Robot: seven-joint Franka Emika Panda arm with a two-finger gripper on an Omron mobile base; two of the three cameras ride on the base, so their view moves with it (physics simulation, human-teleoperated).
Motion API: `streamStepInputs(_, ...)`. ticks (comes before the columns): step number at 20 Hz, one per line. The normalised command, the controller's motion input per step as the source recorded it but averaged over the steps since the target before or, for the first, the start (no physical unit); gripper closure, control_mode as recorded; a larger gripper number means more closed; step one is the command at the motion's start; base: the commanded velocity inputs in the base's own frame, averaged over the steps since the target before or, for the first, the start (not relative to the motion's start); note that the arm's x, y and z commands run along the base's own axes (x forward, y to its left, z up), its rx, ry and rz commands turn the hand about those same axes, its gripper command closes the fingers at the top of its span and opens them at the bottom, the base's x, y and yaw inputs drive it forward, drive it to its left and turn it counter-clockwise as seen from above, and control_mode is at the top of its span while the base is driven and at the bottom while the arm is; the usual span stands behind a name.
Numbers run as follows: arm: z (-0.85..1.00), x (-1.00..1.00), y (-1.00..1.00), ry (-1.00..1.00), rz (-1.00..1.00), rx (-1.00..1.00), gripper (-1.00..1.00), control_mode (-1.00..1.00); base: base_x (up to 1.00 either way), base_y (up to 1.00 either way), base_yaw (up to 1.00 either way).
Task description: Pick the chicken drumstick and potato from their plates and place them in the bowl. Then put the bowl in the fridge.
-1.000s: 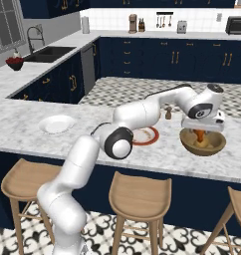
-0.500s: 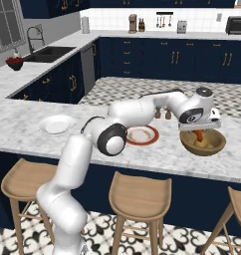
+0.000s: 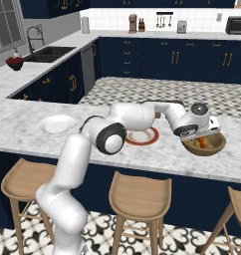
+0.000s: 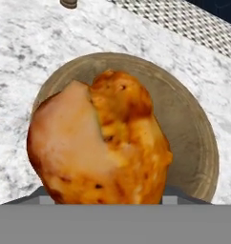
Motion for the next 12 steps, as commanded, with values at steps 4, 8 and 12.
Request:
streamStepInputs(4,0.04,0.25,-0.37,0.0,0.06,-0.08,1.0,-1.0,0.0,0.0,0.0)
streamStepInputs(8,0.05,0.3,-0.38,0.0,0.06,-0.02,1.0,-1.0,0.0,0.0,0.0)
streamStepInputs(12,0.03,0.39,-0.07,0.01,0.13,0.0,1.0,-1.0,0.0,0.0,0.0)
